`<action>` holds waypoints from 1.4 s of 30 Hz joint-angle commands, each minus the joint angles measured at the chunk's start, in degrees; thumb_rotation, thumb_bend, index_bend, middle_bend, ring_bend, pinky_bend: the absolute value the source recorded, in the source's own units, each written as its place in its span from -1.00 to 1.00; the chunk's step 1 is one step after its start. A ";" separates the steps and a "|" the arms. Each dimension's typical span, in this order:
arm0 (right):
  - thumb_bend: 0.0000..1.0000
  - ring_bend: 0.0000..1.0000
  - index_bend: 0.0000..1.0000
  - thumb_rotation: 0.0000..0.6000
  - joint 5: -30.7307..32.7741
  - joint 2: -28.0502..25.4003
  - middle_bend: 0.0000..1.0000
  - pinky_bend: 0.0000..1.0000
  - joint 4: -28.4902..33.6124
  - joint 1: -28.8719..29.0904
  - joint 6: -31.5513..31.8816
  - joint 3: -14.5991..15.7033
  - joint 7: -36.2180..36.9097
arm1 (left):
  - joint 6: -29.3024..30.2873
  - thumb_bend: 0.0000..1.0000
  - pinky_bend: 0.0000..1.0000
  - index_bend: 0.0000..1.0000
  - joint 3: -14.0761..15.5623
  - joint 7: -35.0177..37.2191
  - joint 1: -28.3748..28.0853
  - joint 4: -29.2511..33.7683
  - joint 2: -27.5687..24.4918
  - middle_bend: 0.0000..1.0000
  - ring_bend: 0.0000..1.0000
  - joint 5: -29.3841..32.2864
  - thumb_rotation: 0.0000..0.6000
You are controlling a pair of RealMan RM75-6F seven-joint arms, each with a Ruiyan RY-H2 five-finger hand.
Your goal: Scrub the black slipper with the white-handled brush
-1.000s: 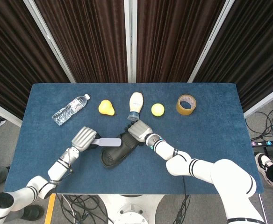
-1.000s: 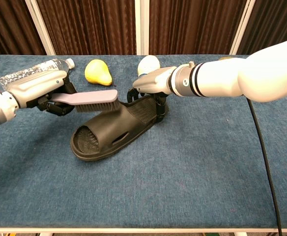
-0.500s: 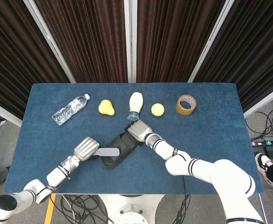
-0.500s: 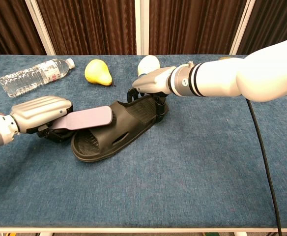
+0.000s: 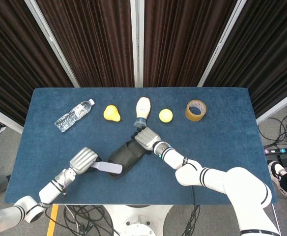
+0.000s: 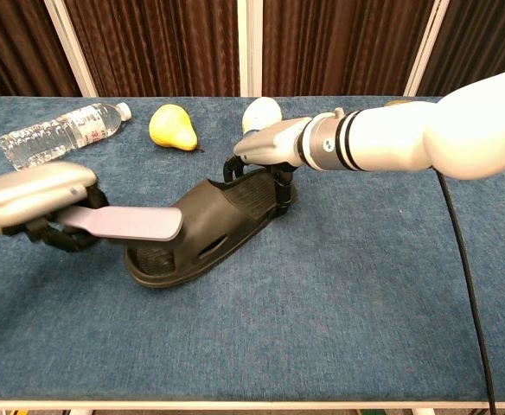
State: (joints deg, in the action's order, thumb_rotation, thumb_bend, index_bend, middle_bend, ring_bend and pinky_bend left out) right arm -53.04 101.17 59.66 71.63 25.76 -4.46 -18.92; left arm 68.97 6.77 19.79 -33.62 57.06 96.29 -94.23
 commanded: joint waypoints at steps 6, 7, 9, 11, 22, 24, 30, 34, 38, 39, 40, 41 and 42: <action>-0.99 -1.00 -1.00 1.00 -1.84 -5.78 -1.00 -1.00 8.15 -2.21 5.94 -1.42 0.70 | -4.15 0.52 1.00 0.85 -7.62 -3.17 3.67 -2.81 -0.48 1.00 0.91 12.77 1.00; -0.99 -1.00 -1.00 1.00 -2.45 -7.68 -1.00 -1.00 10.40 -2.80 7.21 -1.71 0.83 | -5.18 0.52 0.99 0.78 -8.45 -3.78 3.73 -3.21 -0.18 0.98 0.86 14.14 1.00; -0.99 -1.00 -1.00 1.00 -3.32 -10.83 -1.00 -1.00 13.99 -3.90 9.43 -2.07 0.92 | -6.94 0.51 0.95 0.70 -9.26 -5.49 3.55 -4.05 0.39 0.94 0.78 15.70 1.00; -0.99 -1.00 -1.00 1.00 -4.13 -14.72 -1.00 -1.00 18.19 -5.48 12.26 -2.32 0.87 | -8.80 0.51 0.88 0.63 -10.00 -7.99 3.23 -5.03 1.24 0.87 0.70 17.20 1.00; -0.99 -1.00 -1.00 1.00 -11.98 -34.63 -1.00 -1.00 35.27 -18.35 25.30 0.93 5.38 | -13.45 -0.12 0.44 -0.04 -12.44 -18.48 2.21 -5.04 3.37 0.16 -0.03 21.63 1.00; -0.99 -1.00 -1.00 1.00 -13.65 -36.69 -1.00 -1.00 36.51 -20.55 26.95 1.67 7.09 | -12.64 -0.35 0.31 -0.26 -12.75 -18.95 2.40 -4.33 3.53 -0.07 -0.23 21.58 1.00; -0.99 -1.00 -1.00 1.00 -19.30 -41.22 -1.00 -1.00 38.23 -27.62 32.55 3.63 13.69 | -11.13 -0.75 -0.23 -0.69 -12.82 -19.11 3.09 -1.32 2.84 -0.55 -0.65 20.72 0.57; -0.99 -1.00 -1.00 1.00 -21.84 -43.00 -1.00 -1.00 38.18 -32.20 36.53 4.59 17.98 | -10.25 -0.81 -0.38 -0.79 -12.81 -18.58 3.92 2.74 0.55 -0.67 -0.73 20.36 0.43; -0.96 -1.00 -1.00 1.00 -24.08 -44.32 -1.00 -1.00 38.02 -37.18 41.03 5.78 21.99 | -3.81 -0.81 -0.40 -0.82 -12.97 -15.29 7.12 9.96 -4.30 -0.69 -0.74 18.31 0.43; -0.96 -1.00 -1.00 1.00 -24.54 -44.72 -1.00 -1.00 37.98 -38.41 41.89 6.26 22.93 | -2.18 -0.81 -0.40 -0.82 -13.02 -14.52 8.08 11.59 -5.73 -0.69 -0.74 17.98 0.43; -0.95 -1.00 -1.00 1.00 -25.01 -45.27 -1.00 -1.00 37.91 -40.02 42.86 6.96 24.01 | -0.34 -0.81 -0.40 -0.82 -12.87 -13.88 9.31 13.43 -7.78 -0.69 -0.74 17.52 0.43; -0.94 -1.00 -1.00 1.00 -25.10 -45.67 -1.00 -1.00 37.83 -41.43 43.79 7.49 24.75 | 0.85 -0.81 -0.40 -0.81 -12.81 -13.57 10.29 14.62 -9.36 -0.69 -0.74 17.52 0.43; -0.91 -1.00 -1.00 1.00 -25.42 -45.86 -1.00 -1.00 37.71 -42.57 44.75 7.78 25.31 | 1.95 -0.81 -0.40 -0.81 -12.75 -13.44 11.32 15.77 -10.89 -0.69 -0.74 17.71 0.43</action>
State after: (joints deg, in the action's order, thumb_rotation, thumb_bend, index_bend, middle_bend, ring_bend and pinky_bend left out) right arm -77.35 56.46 97.56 31.73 68.19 1.99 4.83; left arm 67.33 -6.09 4.53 -25.47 68.78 89.76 -75.67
